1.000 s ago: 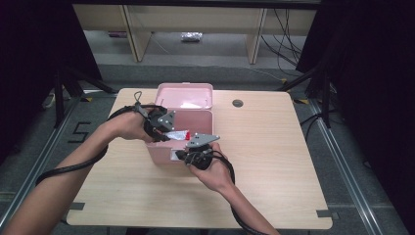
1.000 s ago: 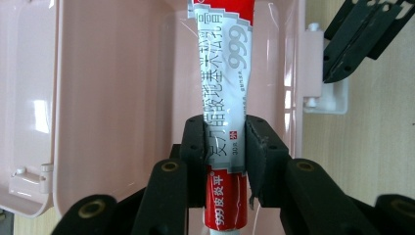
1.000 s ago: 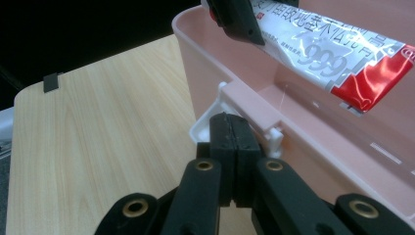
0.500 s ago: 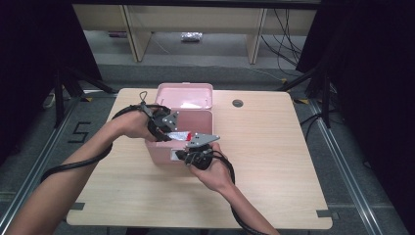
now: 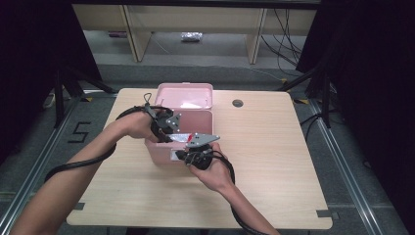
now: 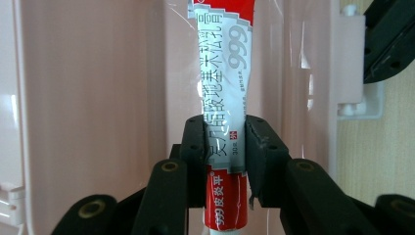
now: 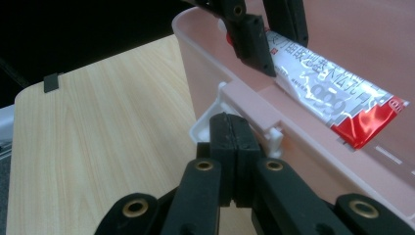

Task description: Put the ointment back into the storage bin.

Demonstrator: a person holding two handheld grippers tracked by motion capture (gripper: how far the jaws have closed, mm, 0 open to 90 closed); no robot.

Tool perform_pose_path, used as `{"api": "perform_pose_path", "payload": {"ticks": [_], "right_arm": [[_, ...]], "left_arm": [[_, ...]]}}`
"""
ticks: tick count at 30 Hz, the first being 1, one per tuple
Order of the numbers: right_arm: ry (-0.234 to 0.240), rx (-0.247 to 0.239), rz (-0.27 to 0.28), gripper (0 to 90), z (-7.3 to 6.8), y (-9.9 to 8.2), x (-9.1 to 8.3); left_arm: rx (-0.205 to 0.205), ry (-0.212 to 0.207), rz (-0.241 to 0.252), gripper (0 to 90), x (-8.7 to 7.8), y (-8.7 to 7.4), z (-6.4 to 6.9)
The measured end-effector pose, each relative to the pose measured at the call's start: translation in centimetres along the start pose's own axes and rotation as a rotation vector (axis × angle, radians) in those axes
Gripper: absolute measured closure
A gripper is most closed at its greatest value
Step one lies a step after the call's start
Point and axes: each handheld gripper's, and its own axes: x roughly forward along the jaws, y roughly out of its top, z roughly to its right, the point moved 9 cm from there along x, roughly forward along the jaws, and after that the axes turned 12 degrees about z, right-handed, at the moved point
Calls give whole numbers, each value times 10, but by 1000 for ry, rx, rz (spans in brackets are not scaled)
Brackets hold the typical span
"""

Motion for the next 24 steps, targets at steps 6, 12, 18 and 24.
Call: {"api": "perform_pose_path", "payload": {"ticks": [6, 12, 18, 24], "right_arm": [[0, 2, 1, 900, 0, 0, 0], [1, 3, 0, 900, 0, 0, 0], [2, 3, 0, 900, 0, 0, 0], [2, 3, 1, 900, 0, 0, 0]], "left_arm": [[-9, -10, -4, 713, 6, -3, 0], [-10, -14, -8, 713, 8, -4, 0], [-13, -22, -9, 712, 12, -4, 0], [-14, -29, -13, 713, 16, -4, 1]]}}
